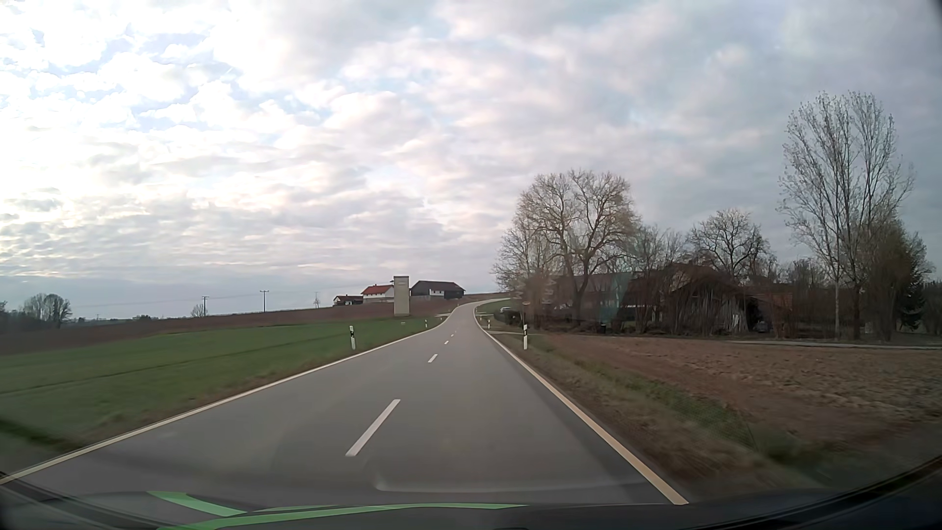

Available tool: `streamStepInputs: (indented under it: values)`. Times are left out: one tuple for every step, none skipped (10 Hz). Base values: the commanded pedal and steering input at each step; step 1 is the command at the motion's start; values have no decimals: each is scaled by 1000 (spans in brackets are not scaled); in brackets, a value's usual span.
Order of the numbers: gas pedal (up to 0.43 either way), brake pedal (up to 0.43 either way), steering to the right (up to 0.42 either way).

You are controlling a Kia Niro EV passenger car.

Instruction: Follow the waypoints while adhering to traffic rules and regulations

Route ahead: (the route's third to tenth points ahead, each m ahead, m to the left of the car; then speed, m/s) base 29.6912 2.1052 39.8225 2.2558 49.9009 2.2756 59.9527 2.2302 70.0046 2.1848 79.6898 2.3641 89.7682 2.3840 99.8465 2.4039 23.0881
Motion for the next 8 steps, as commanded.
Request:
streamStepInputs:
  values:
    - [228,0,0]
    - [228,0,0]
    - [228,0,0]
    - [228,0,0]
    - [228,0,0]
    - [228,0,0]
    - [228,0,0]
    - [228,0,0]
